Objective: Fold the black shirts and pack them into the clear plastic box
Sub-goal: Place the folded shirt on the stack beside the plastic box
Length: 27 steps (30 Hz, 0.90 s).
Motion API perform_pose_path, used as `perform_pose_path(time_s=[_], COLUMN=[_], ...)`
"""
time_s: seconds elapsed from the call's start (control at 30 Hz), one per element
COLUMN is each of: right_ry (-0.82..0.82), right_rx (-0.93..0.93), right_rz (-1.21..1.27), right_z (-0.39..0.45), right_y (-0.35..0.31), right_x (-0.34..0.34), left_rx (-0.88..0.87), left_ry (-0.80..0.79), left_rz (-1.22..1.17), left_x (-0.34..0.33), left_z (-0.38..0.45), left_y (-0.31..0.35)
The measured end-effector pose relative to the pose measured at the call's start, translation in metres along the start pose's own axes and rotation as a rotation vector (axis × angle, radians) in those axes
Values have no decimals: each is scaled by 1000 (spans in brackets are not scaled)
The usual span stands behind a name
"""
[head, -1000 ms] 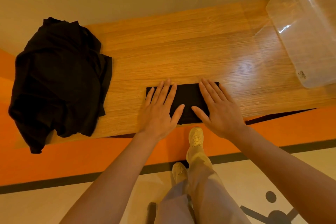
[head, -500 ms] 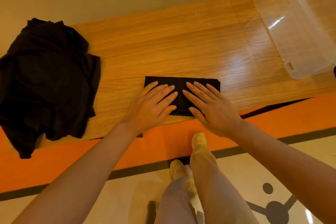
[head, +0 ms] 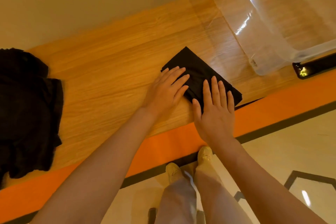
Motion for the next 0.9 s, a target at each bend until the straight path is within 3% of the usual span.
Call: perform_pose_path(time_s=[0.47,0.9], right_ry=[23,-31], right_rx=[-181,-142], right_rz=[57,62], right_z=[16,19], right_y=[70,76], right_x=[21,26], left_rx=[-337,-349], left_ry=[-139,-59], left_rz=[14,59], left_x=[-22,-24], left_z=[113,108], left_y=[49,55])
Point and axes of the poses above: each hand's wrist, its own z-axis towards the middle knuckle, its own x-axis out of the back of the hand, y = z × x, the point moved 10 cm from there along z, towards the middle knuckle, and after that the axes turned 10 degrees about -y, right-handed, at the moved point
